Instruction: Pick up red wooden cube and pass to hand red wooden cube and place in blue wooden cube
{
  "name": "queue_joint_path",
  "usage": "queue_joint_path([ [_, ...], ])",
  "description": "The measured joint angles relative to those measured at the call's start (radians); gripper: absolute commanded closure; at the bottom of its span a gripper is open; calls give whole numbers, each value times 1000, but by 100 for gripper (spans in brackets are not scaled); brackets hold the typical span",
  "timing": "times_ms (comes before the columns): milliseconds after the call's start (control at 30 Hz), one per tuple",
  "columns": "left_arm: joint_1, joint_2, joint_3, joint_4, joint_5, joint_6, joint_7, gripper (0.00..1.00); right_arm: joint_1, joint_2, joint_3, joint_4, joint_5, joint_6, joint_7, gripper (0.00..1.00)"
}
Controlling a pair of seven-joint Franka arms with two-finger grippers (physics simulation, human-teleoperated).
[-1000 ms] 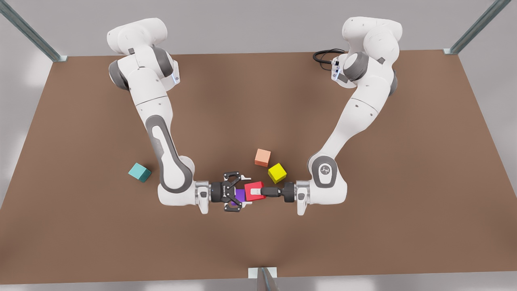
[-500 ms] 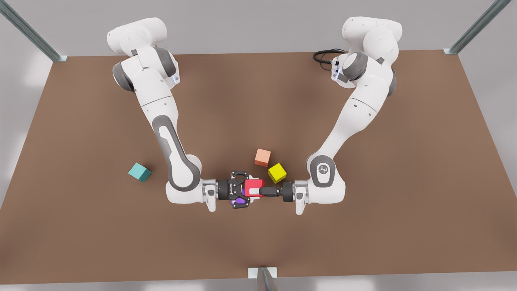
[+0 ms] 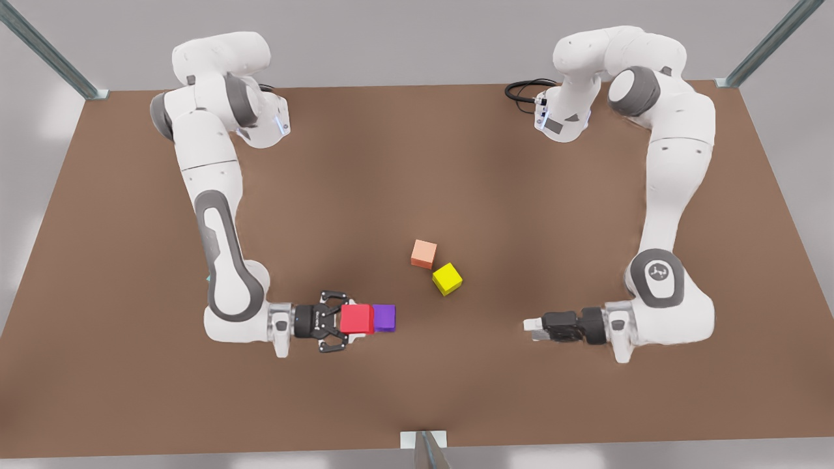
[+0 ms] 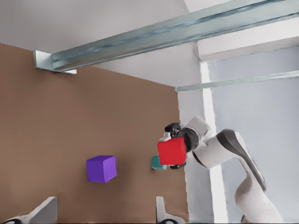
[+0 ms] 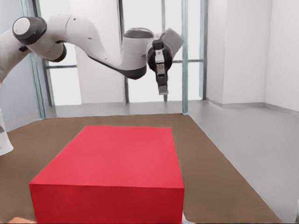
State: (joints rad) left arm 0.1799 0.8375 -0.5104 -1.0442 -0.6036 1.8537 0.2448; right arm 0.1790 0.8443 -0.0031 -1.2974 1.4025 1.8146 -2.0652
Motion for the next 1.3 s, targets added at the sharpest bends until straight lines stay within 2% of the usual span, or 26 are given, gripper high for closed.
queue_joint_path([
  [67,-4,-117,-29,4,379,-139,-40,0,-105,-116,-12,-100,-251,-62,8,41],
  [167,-14,-244,-47,7,681,-334,-92,0,-148,-216,-123,-126,-650,-133,31,41],
  [233,-277,-522,326,-243,691,-394,-120,0,-129,-235,-206,-119,-862,-154,55,41],
  [267,-349,-594,433,-322,674,-414,-130,0,-98,-238,-265,-119,-948,-152,70,41],
  [333,-385,-626,515,-369,655,-449,-149,0,-62,-240,-328,-129,-1096,-135,106,41],
  [400,-375,-634,536,-371,645,-469,-165,0,-43,-240,-345,-154,-1193,-109,143,41],
  [567,-384,-637,537,-360,636,-490,-199,0,35,-304,-348,-342,-1292,10,243,41],
  [867,-367,-631,538,-363,621,-503,-240,0,50,-388,-348,-607,-1321,282,378,41],
  [1300,-318,-629,536,-356,621,-506,-259,0,73,-459,-347,-775,-1323,500,486,41],
])
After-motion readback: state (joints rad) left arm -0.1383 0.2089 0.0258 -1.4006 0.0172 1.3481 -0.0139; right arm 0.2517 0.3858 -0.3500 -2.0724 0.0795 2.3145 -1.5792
